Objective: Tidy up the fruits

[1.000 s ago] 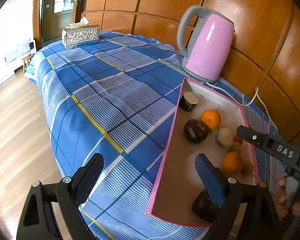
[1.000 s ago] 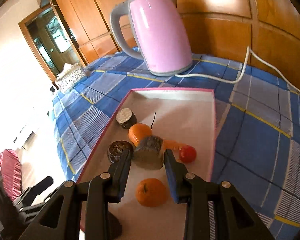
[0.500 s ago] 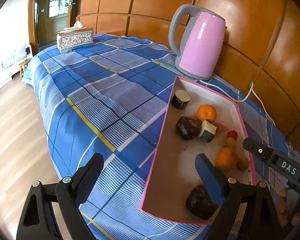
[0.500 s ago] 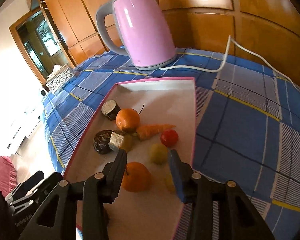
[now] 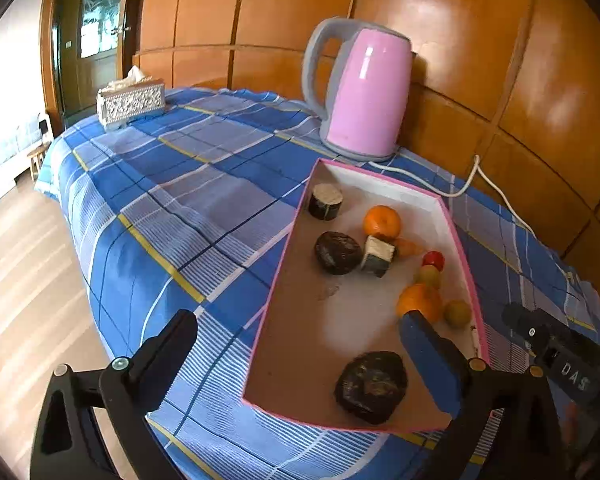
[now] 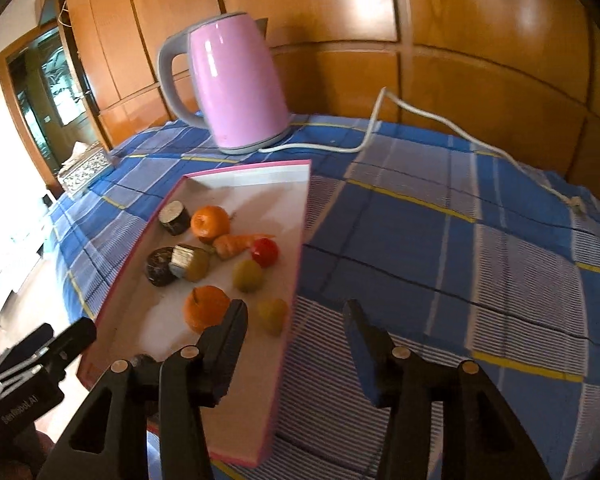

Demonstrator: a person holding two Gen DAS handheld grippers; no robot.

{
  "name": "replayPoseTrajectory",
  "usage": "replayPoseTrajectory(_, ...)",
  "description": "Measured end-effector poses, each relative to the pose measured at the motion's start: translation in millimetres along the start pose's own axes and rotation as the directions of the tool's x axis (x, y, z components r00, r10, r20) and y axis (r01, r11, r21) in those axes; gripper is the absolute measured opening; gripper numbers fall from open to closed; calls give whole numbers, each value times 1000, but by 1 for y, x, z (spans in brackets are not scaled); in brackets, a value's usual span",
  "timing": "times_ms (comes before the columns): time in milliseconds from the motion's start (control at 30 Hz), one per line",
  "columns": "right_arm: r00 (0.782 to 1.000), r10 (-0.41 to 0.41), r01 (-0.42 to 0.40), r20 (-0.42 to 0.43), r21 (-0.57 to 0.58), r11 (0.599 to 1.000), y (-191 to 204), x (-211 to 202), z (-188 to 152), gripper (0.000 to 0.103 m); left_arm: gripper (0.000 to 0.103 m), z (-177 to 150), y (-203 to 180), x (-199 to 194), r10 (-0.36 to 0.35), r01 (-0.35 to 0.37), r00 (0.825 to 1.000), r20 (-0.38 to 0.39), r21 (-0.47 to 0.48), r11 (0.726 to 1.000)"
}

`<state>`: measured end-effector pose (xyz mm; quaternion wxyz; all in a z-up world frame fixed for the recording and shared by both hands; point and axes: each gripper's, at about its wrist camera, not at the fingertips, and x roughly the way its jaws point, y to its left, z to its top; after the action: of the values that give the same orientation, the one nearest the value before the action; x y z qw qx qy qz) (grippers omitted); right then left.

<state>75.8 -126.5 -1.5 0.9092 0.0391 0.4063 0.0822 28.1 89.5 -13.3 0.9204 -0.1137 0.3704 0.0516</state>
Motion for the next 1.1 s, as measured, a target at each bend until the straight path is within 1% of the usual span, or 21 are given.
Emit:
replayPoseTrajectory(67,999,-29,29,16,-1,1000,-2,-6,-4,56,103,-2,-6,-4,-3,3,1000,11,15,1000)
replayPoseTrajectory(200,995,-87,88,56,-10,996,-5,-17,-14,56,103,-7,-16,-11,-11,10,1000,24,42,999)
replayPoseTrajectory(333,990,-118,118,73,3,993,-8,-24,-21,58,103,-10,-27,-16,-15,11,999,38,85,996)
replayPoseTrajectory(433,988,-134,133,75,19,991,-11,-27,-26,60,103,-11,-29,-21,-22,18,999,47,91,996)
replayPoseTrajectory(533,986,-144,143,81,18,990,-12,-31,-29,60,103,-11,-32,-23,-19,14,999,51,95,995)
replayPoseTrajectory(700,985,-152,150,82,29,988,-16,-33,-32,60,103,-12,-34,-27,20,-26,998,59,107,994)
replayPoseTrajectory(800,985,-150,149,88,24,989,-16,-34,-33,60,103,-12,-33,-31,16,-23,997,73,103,994)
replayPoseTrajectory(1100,983,-153,153,99,6,988,-13,-36,-35,60,103,-13,-36,-26,59,-67,996,74,113,991)
